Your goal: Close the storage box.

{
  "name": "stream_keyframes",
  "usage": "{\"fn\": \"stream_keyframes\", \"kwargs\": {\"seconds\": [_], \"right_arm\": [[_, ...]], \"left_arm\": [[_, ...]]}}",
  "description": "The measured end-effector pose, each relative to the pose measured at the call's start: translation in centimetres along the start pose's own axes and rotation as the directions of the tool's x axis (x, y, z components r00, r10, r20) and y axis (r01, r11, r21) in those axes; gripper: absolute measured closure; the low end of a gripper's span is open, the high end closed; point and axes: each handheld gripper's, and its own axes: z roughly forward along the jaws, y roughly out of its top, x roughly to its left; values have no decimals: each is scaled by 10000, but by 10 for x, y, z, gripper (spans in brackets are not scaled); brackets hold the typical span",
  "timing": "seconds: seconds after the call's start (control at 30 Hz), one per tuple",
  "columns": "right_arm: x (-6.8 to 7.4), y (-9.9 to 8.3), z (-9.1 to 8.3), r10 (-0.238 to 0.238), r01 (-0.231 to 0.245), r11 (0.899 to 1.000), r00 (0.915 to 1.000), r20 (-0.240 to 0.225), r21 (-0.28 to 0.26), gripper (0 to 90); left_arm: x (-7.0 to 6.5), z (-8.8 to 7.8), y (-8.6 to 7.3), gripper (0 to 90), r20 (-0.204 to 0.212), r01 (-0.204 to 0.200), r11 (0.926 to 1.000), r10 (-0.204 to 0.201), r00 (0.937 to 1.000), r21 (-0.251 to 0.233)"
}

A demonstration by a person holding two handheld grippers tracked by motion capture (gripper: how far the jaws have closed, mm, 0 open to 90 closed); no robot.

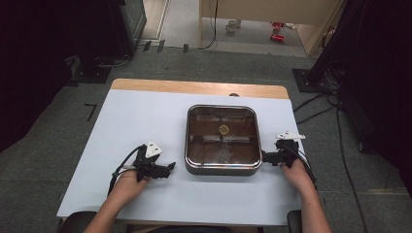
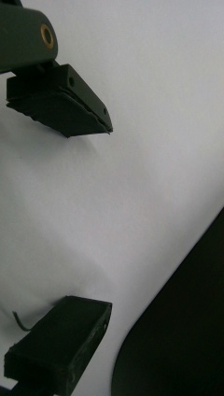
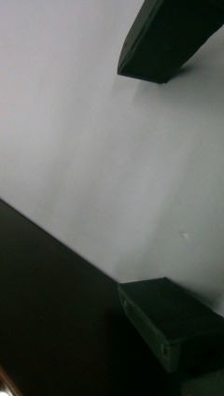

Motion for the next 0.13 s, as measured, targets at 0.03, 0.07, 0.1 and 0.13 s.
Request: {"fn": "stream_keyframes", "kwargs": {"seconds": [0.03,0.07,0.1,0.13], "right_arm": [[0,0,0,1,-1,10000,10000,-2,-2,0],[0,0,0,0,0,10000,10000,0,1,0],[0,0,0,-1,1,10000,10000,0,2,0],[0,0,0,2,-2,10000,10000,1,-1,0]], "left_arm": [[0,0,0,123,2,2,10000,-2,10000,-1],[0,0,0,123,6,5,10000,-5,10000,1],[0,0,0,123,6,2,10000,-2,10000,6],[0,0,0,123,6,2,10000,-2,10000,6]]}}
